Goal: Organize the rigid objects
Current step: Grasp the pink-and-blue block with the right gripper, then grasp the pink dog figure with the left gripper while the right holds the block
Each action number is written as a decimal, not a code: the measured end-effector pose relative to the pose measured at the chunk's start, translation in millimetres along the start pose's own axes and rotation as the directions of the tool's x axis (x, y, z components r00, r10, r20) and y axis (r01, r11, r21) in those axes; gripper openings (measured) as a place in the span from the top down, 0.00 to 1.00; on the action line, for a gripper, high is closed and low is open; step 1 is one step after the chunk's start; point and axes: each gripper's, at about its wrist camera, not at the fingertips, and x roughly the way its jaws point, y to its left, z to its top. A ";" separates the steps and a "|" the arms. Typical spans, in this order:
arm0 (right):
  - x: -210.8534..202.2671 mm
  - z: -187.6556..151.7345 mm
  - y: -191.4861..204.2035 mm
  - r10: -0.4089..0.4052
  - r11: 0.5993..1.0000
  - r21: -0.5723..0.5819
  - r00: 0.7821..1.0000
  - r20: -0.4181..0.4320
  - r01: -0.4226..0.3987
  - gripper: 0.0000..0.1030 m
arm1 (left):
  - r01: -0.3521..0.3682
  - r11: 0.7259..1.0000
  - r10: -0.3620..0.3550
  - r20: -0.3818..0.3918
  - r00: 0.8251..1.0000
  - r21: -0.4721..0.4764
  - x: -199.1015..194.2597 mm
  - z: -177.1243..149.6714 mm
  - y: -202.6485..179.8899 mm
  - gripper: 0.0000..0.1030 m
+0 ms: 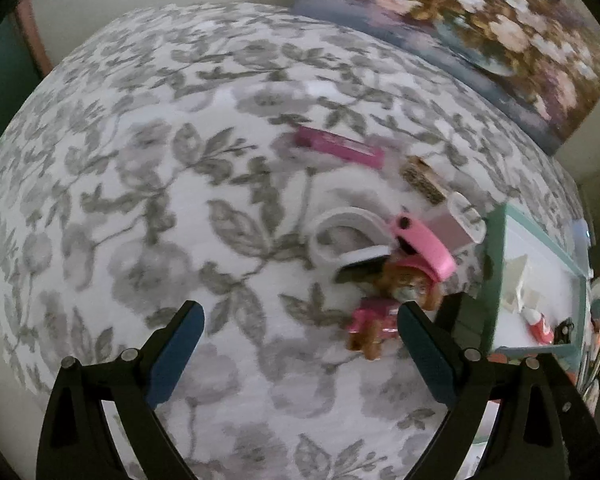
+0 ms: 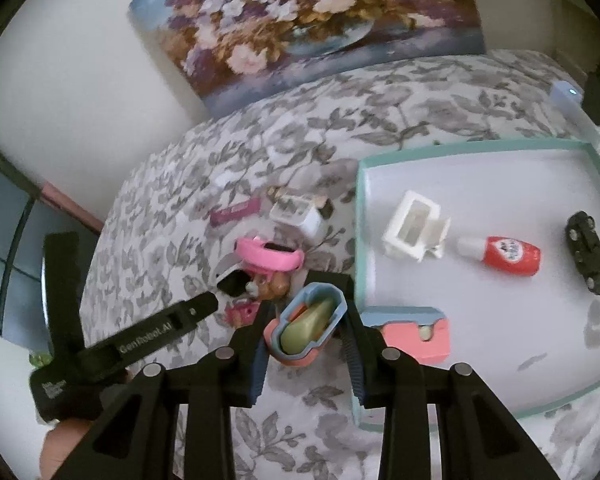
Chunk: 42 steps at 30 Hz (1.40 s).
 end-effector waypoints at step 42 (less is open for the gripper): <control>-15.4 10.8 -51.8 -0.001 0.990 0.138 1.000 0.027 -0.003 0.66 | 0.074 0.992 -0.074 -0.008 0.997 0.106 29.6 1.1 -54.4 0.71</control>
